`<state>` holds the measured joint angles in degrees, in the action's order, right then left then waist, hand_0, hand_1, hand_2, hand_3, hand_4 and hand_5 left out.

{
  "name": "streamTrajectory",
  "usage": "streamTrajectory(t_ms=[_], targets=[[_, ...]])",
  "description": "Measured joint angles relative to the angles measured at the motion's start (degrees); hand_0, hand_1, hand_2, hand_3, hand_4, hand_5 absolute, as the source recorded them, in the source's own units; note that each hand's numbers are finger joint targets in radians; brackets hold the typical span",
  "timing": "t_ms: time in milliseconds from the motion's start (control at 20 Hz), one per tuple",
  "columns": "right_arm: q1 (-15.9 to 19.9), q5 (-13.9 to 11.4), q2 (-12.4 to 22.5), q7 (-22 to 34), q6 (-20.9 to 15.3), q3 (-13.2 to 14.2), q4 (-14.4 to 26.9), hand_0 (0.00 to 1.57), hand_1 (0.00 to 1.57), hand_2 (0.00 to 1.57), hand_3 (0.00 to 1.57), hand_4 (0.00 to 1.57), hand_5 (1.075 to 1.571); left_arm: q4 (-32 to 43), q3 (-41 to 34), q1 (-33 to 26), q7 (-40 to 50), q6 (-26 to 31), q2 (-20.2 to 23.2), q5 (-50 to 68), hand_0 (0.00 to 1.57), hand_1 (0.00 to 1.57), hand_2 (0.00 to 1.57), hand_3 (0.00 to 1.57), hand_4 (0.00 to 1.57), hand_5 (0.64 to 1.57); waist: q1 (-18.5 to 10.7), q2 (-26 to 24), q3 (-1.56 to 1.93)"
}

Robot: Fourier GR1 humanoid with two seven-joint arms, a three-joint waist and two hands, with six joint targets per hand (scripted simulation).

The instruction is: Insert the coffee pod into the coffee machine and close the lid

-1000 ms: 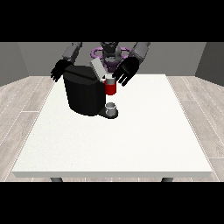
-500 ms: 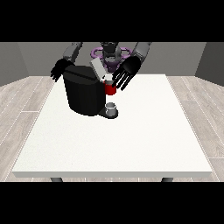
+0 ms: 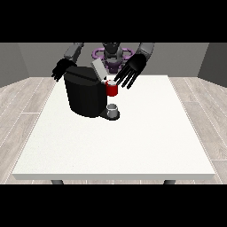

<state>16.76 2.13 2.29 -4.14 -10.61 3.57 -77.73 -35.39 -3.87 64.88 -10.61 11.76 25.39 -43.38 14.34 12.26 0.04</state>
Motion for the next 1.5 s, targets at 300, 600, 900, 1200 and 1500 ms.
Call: streamTrajectory(t_ms=[300,600,900,1200,1500], targets=[[-2.0,0.8,-0.2,-0.8,0.4,0.6,1.2,0.00,0.00,0.00,0.00,0.43,1.571,-1.2,0.2,-1.9,1.1,0.6,-1.9,0.0,0.00,0.00,0.00,0.00,0.00,1.571,-1.8,-3.6,-0.02],[-6.0,1.8,0.0,-1.1,0.7,1.7,1.5,0.00,0.00,0.00,0.00,0.40,1.571,-2.0,-4.4,-6.7,1.8,0.5,-6.6,5.9,0.00,0.00,0.00,0.00,0.08,1.571,-4.8,-9.5,-0.05],[-9.5,1.9,1.6,-1.4,1.8,2.2,0.4,0.00,0.00,0.00,0.00,0.37,1.571,-2.2,-12.2,-13.6,-1.3,0.8,-12.5,16.3,0.00,0.00,0.00,0.00,0.00,1.571,-8.8,-16.2,-0.10],[-10.0,1.9,3.8,2.8,4.9,0.2,-3.4,0.00,0.00,0.00,0.00,0.12,1.571,-2.7,-15.7,-21.7,-3.1,1.4,-16.3,21.9,0.00,0.00,0.00,0.00,0.23,1.571,-12.0,-22.9,-0.10],[-7.7,3.3,7.0,4.8,8.4,0.7,-6.1,0.00,0.00,0.00,0.00,0.00,1.571,-4.8,-16.9,-27.5,-3.7,2.8,-19.4,26.2,0.00,0.00,0.00,0.00,0.00,1.571,-15.6,-24.9,-0.08]])
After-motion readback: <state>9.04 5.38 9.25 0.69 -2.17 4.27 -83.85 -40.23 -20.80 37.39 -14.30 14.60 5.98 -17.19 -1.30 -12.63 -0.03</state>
